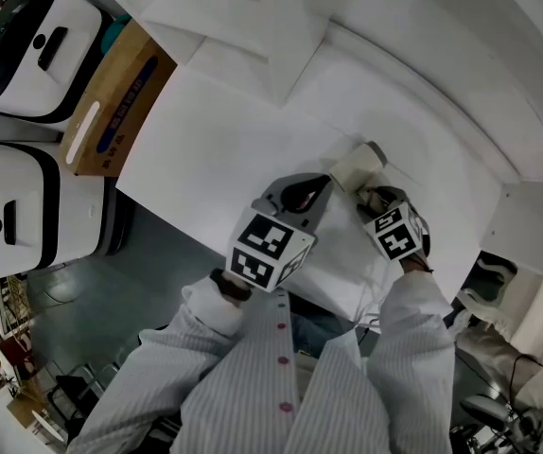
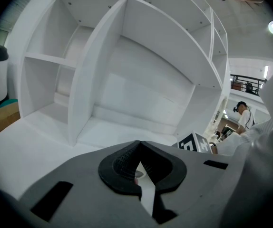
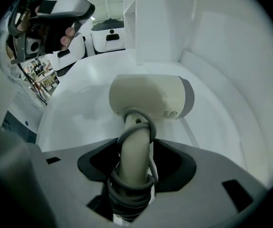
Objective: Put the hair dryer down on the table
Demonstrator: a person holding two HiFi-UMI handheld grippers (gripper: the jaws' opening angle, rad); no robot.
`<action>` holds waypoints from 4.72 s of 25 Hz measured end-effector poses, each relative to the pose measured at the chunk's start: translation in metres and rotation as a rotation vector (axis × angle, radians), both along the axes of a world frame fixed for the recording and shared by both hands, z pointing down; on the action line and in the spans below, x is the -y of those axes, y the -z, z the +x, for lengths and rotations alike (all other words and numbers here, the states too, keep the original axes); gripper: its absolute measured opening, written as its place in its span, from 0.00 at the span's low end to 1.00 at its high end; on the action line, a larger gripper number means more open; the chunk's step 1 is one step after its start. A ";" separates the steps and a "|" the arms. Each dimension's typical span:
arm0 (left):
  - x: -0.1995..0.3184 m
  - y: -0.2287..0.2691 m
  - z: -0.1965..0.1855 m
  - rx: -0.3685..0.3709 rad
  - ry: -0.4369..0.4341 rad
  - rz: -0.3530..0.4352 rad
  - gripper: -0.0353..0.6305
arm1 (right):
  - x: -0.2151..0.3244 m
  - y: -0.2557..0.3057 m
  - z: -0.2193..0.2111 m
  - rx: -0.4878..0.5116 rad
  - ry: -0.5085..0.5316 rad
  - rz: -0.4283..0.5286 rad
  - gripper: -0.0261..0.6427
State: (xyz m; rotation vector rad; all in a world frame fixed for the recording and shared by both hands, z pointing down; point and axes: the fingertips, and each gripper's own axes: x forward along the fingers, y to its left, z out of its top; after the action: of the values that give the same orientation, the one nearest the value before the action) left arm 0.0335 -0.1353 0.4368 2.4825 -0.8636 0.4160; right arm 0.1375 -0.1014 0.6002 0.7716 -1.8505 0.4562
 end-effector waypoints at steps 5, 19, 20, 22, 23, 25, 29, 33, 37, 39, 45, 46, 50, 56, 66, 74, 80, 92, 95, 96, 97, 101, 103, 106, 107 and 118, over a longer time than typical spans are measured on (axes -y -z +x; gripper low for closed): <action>0.001 0.002 -0.004 -0.007 -0.002 0.000 0.07 | -0.001 -0.004 -0.001 -0.004 0.002 -0.036 0.36; 0.003 0.001 -0.007 -0.012 -0.024 -0.007 0.07 | 0.001 -0.005 -0.002 0.114 -0.054 -0.039 0.37; 0.003 0.002 -0.006 -0.012 -0.027 -0.007 0.07 | 0.001 -0.005 -0.001 0.115 -0.055 -0.040 0.37; 0.003 0.002 -0.005 -0.012 -0.030 -0.004 0.07 | 0.001 -0.005 -0.001 0.114 -0.055 -0.041 0.37; 0.004 0.003 -0.005 -0.012 -0.031 -0.002 0.07 | 0.001 -0.005 -0.001 0.114 -0.055 -0.041 0.37; 0.005 0.003 -0.005 -0.011 -0.031 0.001 0.07 | 0.001 -0.005 -0.002 0.117 -0.060 -0.041 0.37; 0.006 0.008 -0.003 -0.012 -0.035 0.015 0.07 | 0.001 0.002 -0.001 0.131 -0.083 -0.028 0.37; 0.005 0.016 0.001 -0.016 -0.040 0.034 0.07 | 0.004 0.025 0.005 0.189 -0.128 0.028 0.37; 0.003 0.027 0.005 -0.029 -0.048 0.058 0.07 | 0.005 0.059 0.004 0.249 -0.160 0.079 0.37; 0.001 0.034 0.010 -0.037 -0.056 0.073 0.07 | 0.006 0.079 0.001 0.279 -0.170 0.120 0.37; -0.003 0.056 0.021 -0.066 -0.085 0.120 0.07 | 0.008 0.140 -0.009 0.360 -0.208 0.247 0.37; -0.004 0.060 0.023 -0.072 -0.090 0.129 0.07 | 0.008 0.151 -0.011 0.371 -0.212 0.270 0.37; -0.007 0.077 0.029 -0.094 -0.102 0.163 0.07 | 0.001 0.198 -0.019 0.425 -0.217 0.374 0.37; -0.013 0.113 0.037 -0.137 -0.133 0.229 0.07 | -0.009 0.281 -0.030 0.597 -0.254 0.549 0.37; -0.038 0.183 0.047 -0.220 -0.197 0.346 0.07 | -0.036 0.366 -0.038 0.726 -0.251 0.736 0.28; -0.057 0.216 0.047 -0.266 -0.226 0.392 0.07 | -0.056 0.404 -0.039 0.811 -0.275 0.824 0.14; -0.066 0.224 0.054 -0.277 -0.240 0.400 0.07 | -0.062 0.412 -0.033 0.826 -0.291 0.831 0.08; -0.073 0.236 0.064 -0.298 -0.268 0.423 0.07 | -0.064 0.413 -0.029 0.847 -0.301 0.817 0.06; -0.073 0.238 0.064 -0.301 -0.269 0.426 0.07 | -0.065 0.411 -0.027 0.853 -0.314 0.813 0.06; -0.073 0.239 0.064 -0.302 -0.269 0.427 0.07 | -0.065 0.411 -0.027 0.853 -0.318 0.813 0.06; -0.073 0.239 0.063 -0.303 -0.269 0.428 0.07 | -0.064 0.410 -0.027 0.853 -0.321 0.813 0.06; -0.073 0.238 0.062 -0.302 -0.271 0.421 0.07 | -0.064 0.408 -0.027 0.851 -0.329 0.809 0.06; -0.073 0.237 0.061 -0.301 -0.272 0.418 0.07 | -0.064 0.407 -0.028 0.847 -0.329 0.806 0.06; -0.073 0.236 0.060 -0.300 -0.274 0.417 0.07 | -0.064 0.406 -0.029 0.837 -0.330 0.803 0.06; -0.074 0.236 0.060 -0.301 -0.275 0.417 0.07 | -0.064 0.405 -0.029 0.833 -0.331 0.801 0.06; -0.075 0.234 0.056 -0.307 -0.278 0.407 0.07 | -0.063 0.402 -0.034 0.823 -0.330 0.783 0.06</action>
State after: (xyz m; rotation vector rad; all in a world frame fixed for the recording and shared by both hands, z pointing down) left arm 0.0899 -0.0607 0.2024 2.9497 -0.5173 -0.0663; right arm 0.1037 -0.0387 0.1984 1.6015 -2.7348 0.2489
